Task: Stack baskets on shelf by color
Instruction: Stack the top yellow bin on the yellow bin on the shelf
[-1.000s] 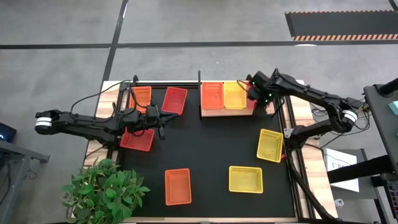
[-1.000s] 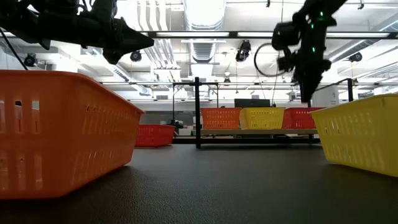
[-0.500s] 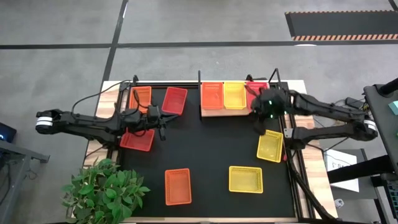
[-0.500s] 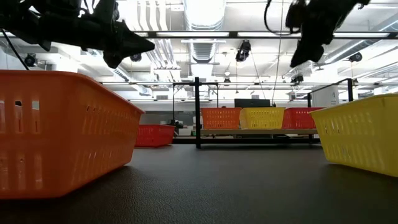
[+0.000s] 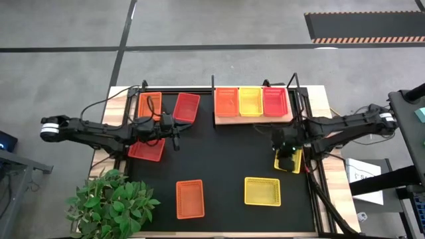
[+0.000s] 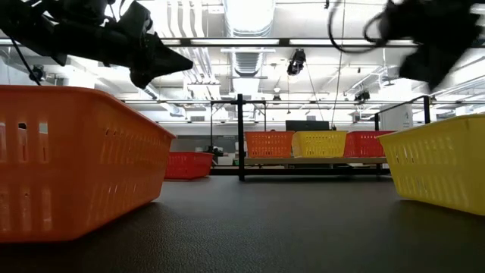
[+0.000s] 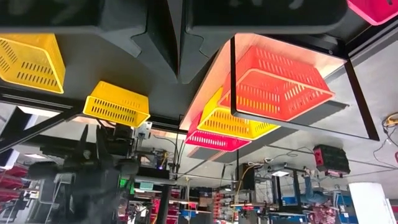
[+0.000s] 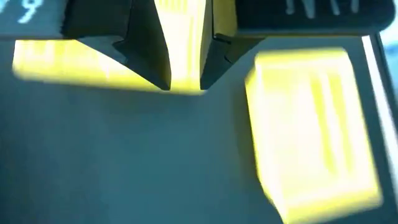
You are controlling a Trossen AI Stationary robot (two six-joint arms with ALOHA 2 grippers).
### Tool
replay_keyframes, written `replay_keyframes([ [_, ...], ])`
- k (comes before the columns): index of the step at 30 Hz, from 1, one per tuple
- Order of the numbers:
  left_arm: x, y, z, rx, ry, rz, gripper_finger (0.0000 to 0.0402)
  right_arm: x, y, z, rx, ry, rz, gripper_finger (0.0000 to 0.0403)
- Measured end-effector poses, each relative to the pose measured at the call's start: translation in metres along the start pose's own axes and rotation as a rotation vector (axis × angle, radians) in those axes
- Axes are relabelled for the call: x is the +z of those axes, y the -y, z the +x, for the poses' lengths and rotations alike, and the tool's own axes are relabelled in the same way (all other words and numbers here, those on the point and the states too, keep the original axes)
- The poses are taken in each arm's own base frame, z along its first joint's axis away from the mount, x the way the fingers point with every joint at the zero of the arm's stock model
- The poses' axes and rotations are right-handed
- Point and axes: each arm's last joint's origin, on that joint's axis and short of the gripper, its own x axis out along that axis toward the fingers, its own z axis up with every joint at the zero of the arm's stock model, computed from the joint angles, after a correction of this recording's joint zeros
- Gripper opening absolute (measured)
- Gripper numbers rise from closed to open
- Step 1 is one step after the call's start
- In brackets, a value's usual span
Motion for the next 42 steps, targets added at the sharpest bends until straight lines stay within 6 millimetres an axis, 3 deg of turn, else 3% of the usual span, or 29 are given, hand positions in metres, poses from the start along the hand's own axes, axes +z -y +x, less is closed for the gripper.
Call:
replay_keyframes([
  [6,0.001,0.0,-0.001,-0.001,0.007,0.0,0.0,-0.018,-0.019,0.018,-0.035,-0.265,0.1,0.0096],
  [13,0.0,0.0,-0.001,-0.001,0.005,0.0,0.0,-0.028,-0.044,0.038,-0.134,-0.327,-0.034,0.0139],
  [19,0.0,0.0,-0.002,0.0,0.003,0.001,0.0,-0.032,-0.057,0.055,-0.232,-0.314,-0.071,0.014],
  [28,-0.001,0.0,-0.002,0.0,0.001,0.002,0.0,-0.027,-0.061,0.078,-0.341,-0.289,-0.077,0.0109],
  [35,-0.001,0.0,-0.002,0.0,0.002,0.001,0.0,-0.025,-0.061,0.101,-0.389,-0.322,-0.073,0.0059],
  [38,-0.001,-0.001,-0.002,0.0,-0.001,0.002,0.0,-0.024,-0.062,0.105,-0.394,-0.34,-0.069,0.0022],
  [42,-0.001,-0.001,-0.002,0.0,0.0,0.002,0.0,-0.022,-0.065,0.099,-0.37,-0.345,-0.062,0.001],
])
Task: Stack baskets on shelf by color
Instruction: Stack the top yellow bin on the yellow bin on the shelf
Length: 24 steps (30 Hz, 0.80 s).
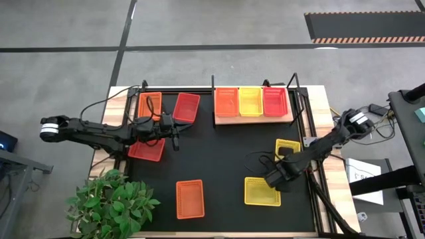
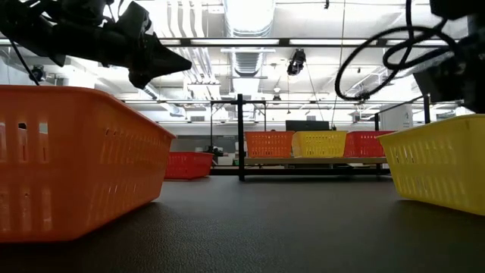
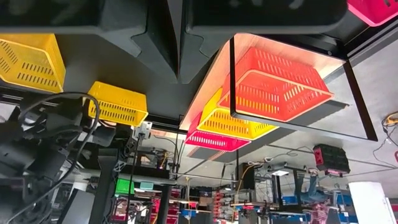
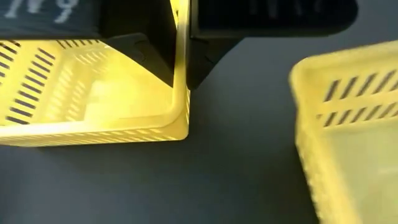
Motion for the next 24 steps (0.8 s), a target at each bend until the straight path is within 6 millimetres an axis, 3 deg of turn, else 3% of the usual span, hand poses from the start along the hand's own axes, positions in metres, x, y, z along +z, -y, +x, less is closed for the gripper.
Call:
replay_keyframes([
  [8,0.003,0.0,0.0,-0.002,0.016,-0.004,0.0,0.004,-0.001,-0.054,0.021,0.025,-0.001,0.0009],
  [14,0.006,0.001,0.0,-0.006,0.051,-0.011,0.0,0.02,-0.004,-0.109,0.042,0.206,-0.036,0.0009],
  [19,0.006,0.001,0.0,-0.006,0.053,-0.011,0.0,0.042,0.011,-0.146,-0.049,0.338,-0.072,0.0009],
  [24,0.006,0.001,0.0,-0.006,0.053,-0.01,0.0,0.075,0.042,-0.163,-0.098,0.372,-0.106,0.0008],
])
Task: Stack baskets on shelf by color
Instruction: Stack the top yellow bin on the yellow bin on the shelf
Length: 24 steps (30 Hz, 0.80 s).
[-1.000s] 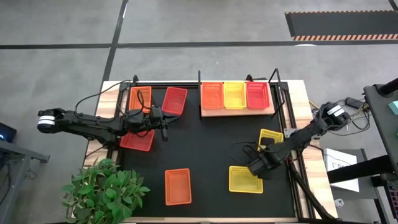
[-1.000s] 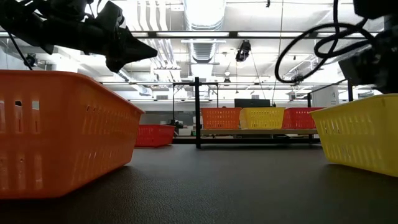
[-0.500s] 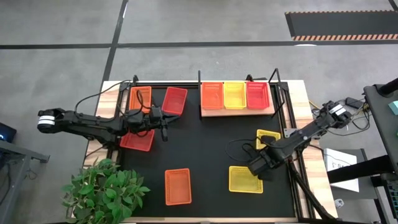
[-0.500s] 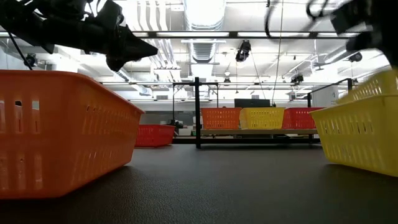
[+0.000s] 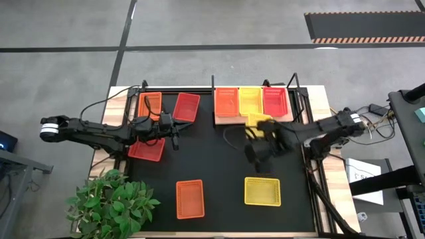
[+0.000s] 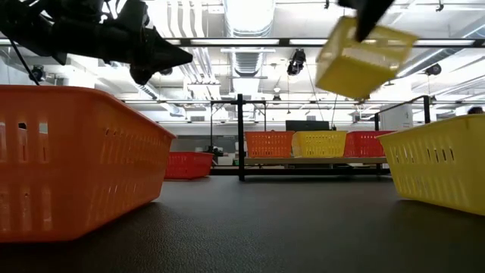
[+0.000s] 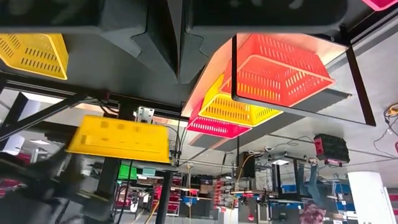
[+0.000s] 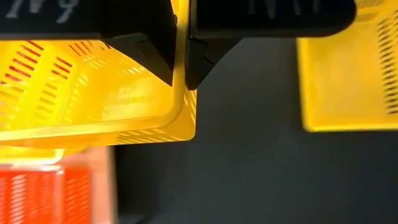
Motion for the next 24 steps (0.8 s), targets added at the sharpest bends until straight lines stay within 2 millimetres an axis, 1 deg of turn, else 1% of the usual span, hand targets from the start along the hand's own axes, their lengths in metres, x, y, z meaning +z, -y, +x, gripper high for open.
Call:
replay_keyframes([
  [6,0.001,0.0,0.0,0.0,0.004,0.007,0.0,0.03,0.049,0.011,-0.038,-0.033,-0.031,0.0008],
  [10,0.001,0.0,0.0,0.0,0.003,0.008,0.0,0.044,0.088,0.024,-0.064,-0.062,-0.037,0.0008],
  [15,0.002,0.0,0.0,-0.001,0.007,0.05,0.0,0.047,0.139,0.046,-0.084,-0.125,-0.035,0.0008],
  [18,0.002,0.0,0.0,0.0,0.006,0.05,0.0,0.045,0.166,0.063,-0.047,-0.156,-0.029,0.0008],
  [21,0.001,0.0,0.0,0.0,0.005,0.051,0.0,0.044,0.186,0.078,-0.026,-0.167,-0.024,0.0008],
  [24,0.002,0.0,0.0,0.0,0.006,0.051,0.0,0.043,0.198,0.091,-0.016,-0.194,-0.026,0.0008],
])
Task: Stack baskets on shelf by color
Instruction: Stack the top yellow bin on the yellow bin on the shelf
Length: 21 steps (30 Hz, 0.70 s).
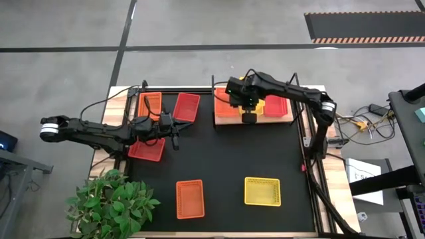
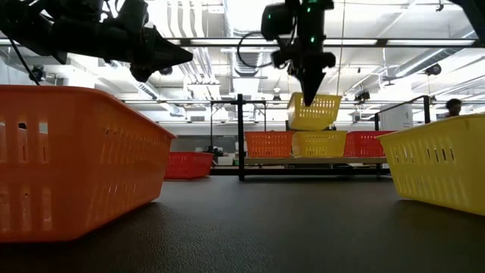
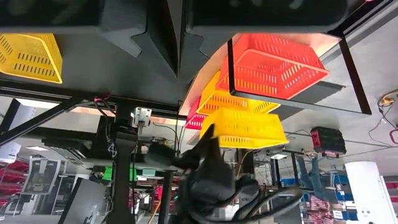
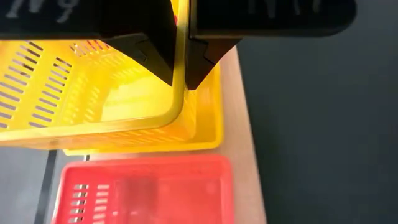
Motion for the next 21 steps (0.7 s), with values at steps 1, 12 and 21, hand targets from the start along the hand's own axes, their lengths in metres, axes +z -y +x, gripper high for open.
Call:
replay_keyframes([
  [1,0.0,0.0,0.0,0.0,0.0,0.0,0.0,0.0,0.003,0.004,0.006,-0.01,0.0,0.0008],
  [12,0.0,0.0,-0.001,0.0,0.0,0.003,0.0,0.007,0.005,0.026,0.07,-0.045,-0.021,0.0008],
  [21,-0.001,0.0,-0.001,0.0,-0.002,0.001,0.0,0.009,0.004,0.031,0.099,-0.048,-0.03,0.0008],
])
